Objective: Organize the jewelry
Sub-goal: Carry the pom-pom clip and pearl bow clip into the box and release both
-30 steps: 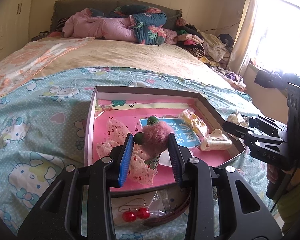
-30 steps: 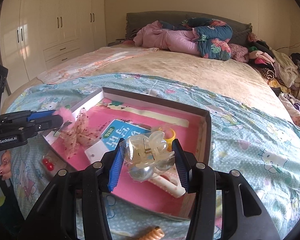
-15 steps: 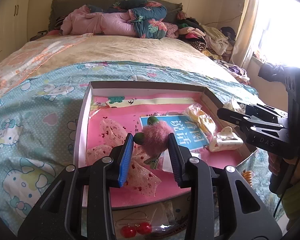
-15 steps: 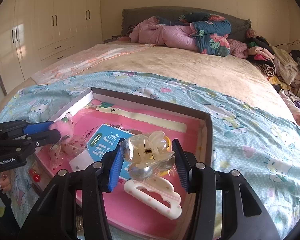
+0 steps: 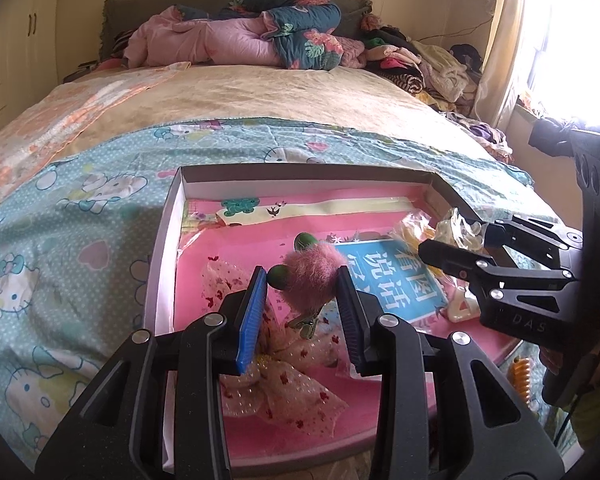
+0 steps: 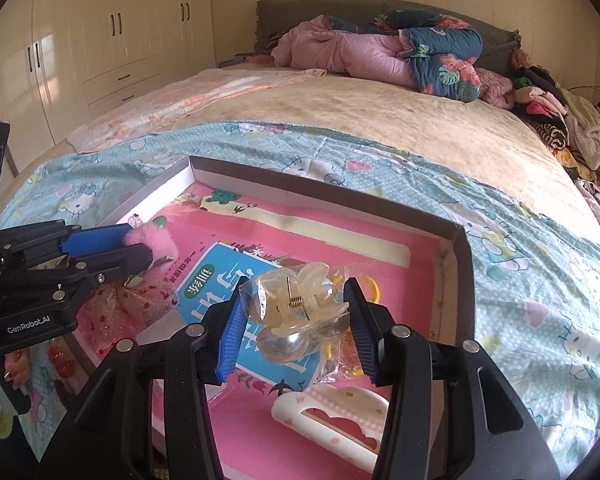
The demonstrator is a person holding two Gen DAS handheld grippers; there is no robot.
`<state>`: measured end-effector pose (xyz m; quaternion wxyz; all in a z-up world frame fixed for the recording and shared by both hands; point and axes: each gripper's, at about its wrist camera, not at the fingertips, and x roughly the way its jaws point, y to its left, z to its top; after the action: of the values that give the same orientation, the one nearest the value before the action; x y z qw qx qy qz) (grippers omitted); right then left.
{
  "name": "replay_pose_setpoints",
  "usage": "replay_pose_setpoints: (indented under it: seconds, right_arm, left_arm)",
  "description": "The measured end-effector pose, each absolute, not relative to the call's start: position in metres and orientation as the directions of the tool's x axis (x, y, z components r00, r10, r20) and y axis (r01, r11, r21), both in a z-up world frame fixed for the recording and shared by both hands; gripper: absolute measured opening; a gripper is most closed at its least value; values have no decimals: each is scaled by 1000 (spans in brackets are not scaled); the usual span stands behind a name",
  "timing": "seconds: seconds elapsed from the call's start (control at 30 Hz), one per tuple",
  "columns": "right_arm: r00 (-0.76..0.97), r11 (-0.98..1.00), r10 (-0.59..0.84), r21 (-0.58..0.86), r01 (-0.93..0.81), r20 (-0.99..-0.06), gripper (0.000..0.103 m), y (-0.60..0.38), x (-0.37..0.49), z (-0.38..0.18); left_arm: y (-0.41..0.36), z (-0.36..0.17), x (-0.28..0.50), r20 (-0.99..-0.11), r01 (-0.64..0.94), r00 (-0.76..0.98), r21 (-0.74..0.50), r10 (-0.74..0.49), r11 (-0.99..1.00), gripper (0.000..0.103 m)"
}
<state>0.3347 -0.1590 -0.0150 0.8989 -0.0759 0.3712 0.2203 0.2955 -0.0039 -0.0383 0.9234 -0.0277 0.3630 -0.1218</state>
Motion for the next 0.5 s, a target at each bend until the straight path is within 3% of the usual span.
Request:
replay_pose_setpoints:
  seconds: [0.5]
  right_arm:
    - [586, 898, 320, 40, -439, -744, 46, -156, 348, -31]
  left_arm:
    - [0, -56, 313, -694, 173, 686, -138, -220, 975, 27]
